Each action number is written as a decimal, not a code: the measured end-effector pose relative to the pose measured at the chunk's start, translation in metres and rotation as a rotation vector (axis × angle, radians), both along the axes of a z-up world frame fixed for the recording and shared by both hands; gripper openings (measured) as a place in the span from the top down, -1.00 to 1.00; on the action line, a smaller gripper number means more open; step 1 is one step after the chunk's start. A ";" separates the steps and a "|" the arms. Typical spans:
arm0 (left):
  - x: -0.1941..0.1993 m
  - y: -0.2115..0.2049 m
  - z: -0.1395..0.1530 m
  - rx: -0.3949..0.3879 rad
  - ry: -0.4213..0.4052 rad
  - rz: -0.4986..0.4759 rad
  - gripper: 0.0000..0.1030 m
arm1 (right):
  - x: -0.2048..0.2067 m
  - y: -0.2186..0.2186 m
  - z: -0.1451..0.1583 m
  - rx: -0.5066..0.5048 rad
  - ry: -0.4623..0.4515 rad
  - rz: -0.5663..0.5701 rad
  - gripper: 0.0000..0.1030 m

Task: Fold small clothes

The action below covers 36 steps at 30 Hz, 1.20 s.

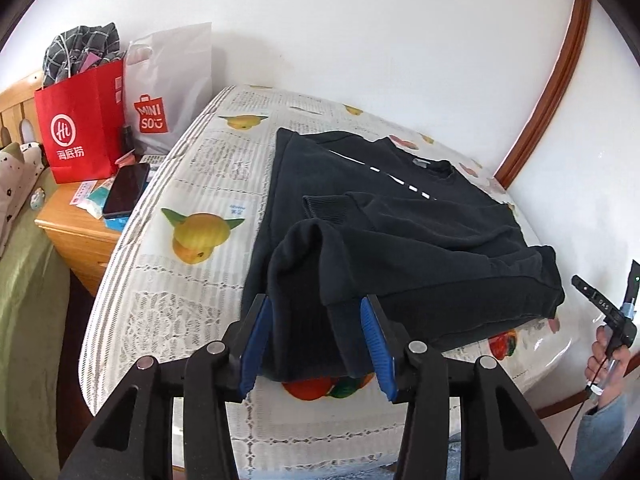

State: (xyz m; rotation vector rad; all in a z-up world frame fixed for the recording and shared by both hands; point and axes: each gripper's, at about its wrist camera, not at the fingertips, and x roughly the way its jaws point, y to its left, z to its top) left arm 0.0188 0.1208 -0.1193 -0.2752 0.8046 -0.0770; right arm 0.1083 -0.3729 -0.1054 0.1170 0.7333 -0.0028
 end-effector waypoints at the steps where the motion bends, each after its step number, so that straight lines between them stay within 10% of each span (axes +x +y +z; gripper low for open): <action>1: 0.001 -0.004 -0.001 -0.005 0.000 -0.016 0.15 | 0.000 0.005 -0.003 0.007 0.006 0.015 0.26; 14: 0.028 -0.039 -0.035 0.031 0.099 -0.095 0.18 | 0.014 0.010 -0.043 0.046 0.091 0.048 0.25; 19: 0.032 -0.040 -0.034 0.053 0.122 -0.082 0.73 | 0.022 0.004 -0.047 0.106 0.098 0.041 0.28; 20: 0.031 -0.040 -0.029 0.056 0.110 -0.086 0.77 | 0.022 0.005 -0.047 0.112 0.096 0.049 0.54; 23: 0.027 -0.038 -0.012 0.061 0.055 -0.102 0.85 | 0.016 0.011 -0.036 0.101 0.023 0.109 0.84; 36: 0.083 -0.032 0.045 0.066 -0.100 -0.069 0.87 | 0.065 0.013 0.045 0.247 -0.198 0.126 0.85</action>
